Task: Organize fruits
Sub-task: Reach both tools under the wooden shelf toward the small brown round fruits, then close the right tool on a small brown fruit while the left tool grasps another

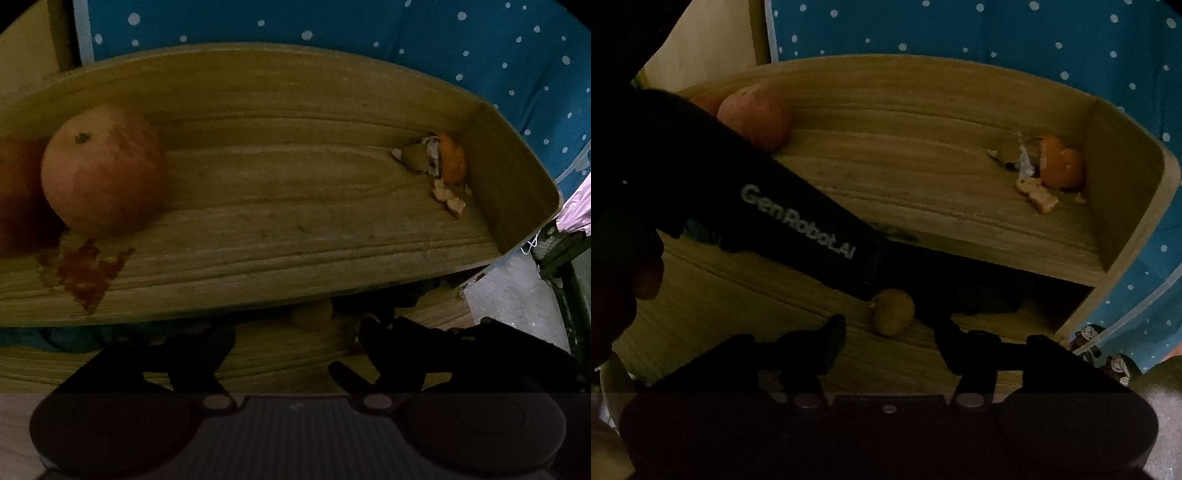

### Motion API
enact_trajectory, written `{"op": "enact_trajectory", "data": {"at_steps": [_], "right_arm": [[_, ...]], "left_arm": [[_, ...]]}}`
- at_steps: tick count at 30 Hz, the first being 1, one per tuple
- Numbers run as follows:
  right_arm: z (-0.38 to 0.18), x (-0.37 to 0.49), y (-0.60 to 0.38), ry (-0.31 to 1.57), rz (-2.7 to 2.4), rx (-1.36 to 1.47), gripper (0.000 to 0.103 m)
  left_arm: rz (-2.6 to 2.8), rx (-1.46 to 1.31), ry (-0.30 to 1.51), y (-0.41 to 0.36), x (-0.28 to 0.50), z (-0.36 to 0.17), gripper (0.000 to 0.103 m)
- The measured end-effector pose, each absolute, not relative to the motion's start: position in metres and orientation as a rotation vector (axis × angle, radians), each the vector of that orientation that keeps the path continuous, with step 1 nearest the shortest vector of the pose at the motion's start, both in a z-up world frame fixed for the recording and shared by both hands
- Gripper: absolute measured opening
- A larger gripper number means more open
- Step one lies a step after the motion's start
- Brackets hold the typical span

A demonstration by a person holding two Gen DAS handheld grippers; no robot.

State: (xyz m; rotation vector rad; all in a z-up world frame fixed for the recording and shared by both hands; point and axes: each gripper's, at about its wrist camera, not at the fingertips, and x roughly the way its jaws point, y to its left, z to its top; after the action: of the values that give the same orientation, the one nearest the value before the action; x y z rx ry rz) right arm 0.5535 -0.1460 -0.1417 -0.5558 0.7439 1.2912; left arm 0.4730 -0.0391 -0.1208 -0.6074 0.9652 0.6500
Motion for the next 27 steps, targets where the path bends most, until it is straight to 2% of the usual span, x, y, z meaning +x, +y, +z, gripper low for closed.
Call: {"op": "enact_trajectory", "data": {"at_steps": [3, 9, 11, 16, 23, 27], "right_arm": [[-0.144, 0.554, -0.142, 0.756, 1.299, -0.561, 0.051], [-0.145, 0.557, -0.138, 0.755, 1.309, -0.541, 0.051], [-0.145, 0.557, -0.136, 0.75, 1.308, -0.544, 0.05], [-0.145, 0.557, -0.136, 0.743, 1.289, -0.544, 0.04], [-0.144, 0.556, -0.138, 0.733, 1.284, -0.531, 0.039], [-0.144, 0.554, -0.136, 0.728, 1.282, -0.531, 0.037]], "left_arm": [[0.637, -0.62, 0.969, -0.037, 0.476, -0.124, 0.059], [0.629, -0.629, 0.984, -0.033, 0.481, -0.132, 0.047], [0.632, -0.63, 0.991, -0.033, 0.483, -0.134, 0.045], [0.641, -0.626, 1.002, -0.032, 0.488, -0.139, 0.044], [0.651, -0.6, 1.011, -0.035, 0.496, -0.142, 0.041], [0.651, -0.602, 1.013, -0.035, 0.496, -0.139, 0.033]]}}
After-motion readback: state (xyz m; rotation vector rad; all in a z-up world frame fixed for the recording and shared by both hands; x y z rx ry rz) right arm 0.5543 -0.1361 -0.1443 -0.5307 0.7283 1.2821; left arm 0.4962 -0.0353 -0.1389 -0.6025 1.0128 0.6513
